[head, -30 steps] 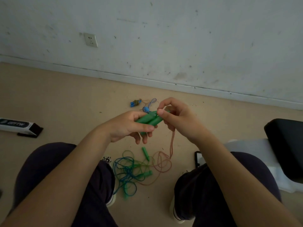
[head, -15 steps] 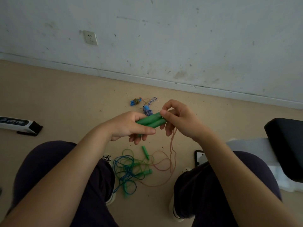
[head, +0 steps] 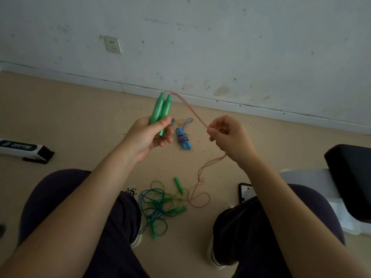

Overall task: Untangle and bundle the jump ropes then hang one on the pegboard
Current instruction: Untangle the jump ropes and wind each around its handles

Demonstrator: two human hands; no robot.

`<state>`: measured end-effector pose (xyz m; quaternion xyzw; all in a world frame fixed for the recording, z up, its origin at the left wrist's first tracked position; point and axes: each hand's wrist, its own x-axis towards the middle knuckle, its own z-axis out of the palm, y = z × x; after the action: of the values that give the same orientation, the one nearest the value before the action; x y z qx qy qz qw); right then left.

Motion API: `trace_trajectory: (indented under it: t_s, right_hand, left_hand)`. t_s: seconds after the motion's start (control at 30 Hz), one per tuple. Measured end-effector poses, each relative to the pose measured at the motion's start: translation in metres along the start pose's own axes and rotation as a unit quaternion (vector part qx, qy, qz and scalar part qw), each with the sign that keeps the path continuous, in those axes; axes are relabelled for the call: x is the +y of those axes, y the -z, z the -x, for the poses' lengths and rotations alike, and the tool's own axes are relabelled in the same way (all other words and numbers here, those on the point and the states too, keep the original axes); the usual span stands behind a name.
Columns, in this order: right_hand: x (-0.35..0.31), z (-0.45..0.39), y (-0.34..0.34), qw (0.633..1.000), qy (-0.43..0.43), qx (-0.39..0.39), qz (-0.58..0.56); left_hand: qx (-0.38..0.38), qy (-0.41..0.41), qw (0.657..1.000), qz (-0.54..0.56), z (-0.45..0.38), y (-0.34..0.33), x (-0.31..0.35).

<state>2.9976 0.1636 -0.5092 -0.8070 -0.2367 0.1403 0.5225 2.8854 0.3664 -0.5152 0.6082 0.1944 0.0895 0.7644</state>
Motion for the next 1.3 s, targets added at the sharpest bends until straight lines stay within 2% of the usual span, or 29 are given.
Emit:
trace_trajectory:
  t_s: [0.1,0.17,0.27,0.33,0.43,0.53,0.63,0.83,1.07,1.2,1.3]
  right_hand:
    - [0.0,0.004,-0.006,0.995,0.005,-0.054,0.081]
    - [-0.001,0.008,-0.008,0.989,0.021,-0.108,0.101]
    - [-0.005,0.011,-0.012,0.98,0.062,-0.156,0.107]
    - [-0.007,0.012,-0.013,0.979,0.075,-0.163,0.096]
    - [-0.009,0.012,-0.016,0.98,0.089,-0.16,0.076]
    - [-0.009,0.011,-0.018,0.982,0.1,-0.155,0.043]
    - [-0.006,0.009,-0.019,0.987,0.076,-0.144,-0.019]
    - [-0.004,0.008,-0.015,0.983,0.043,-0.14,-0.111]
    - [-0.005,0.009,-0.012,0.954,0.007,-0.214,-0.211]
    - [-0.005,0.009,-0.011,0.962,0.026,-0.177,-0.208]
    - [-0.005,0.01,-0.011,0.971,0.023,-0.152,-0.182]
  left_hand:
    - [0.003,-0.005,0.993,-0.114,0.0,-0.001,-0.007]
    - [-0.006,-0.003,0.976,-0.219,-0.001,0.0,-0.012]
    - [-0.091,0.021,0.929,-0.358,0.0,-0.001,-0.017]
    - [-0.168,0.061,0.905,-0.385,0.003,-0.005,-0.019]
    - [-0.242,0.094,0.893,-0.367,0.008,-0.011,-0.018]
    - [-0.265,0.095,0.898,-0.338,0.009,-0.014,-0.017]
    - [-0.278,0.097,0.909,-0.295,0.011,-0.014,-0.015]
    - [-0.276,0.079,0.936,-0.205,0.01,-0.013,-0.011]
    - [-0.217,0.043,0.968,-0.117,0.009,-0.01,-0.009]
    - [-0.203,0.047,0.976,-0.067,0.008,-0.008,-0.008]
    - [-0.21,0.075,0.972,-0.081,0.01,-0.008,-0.007]
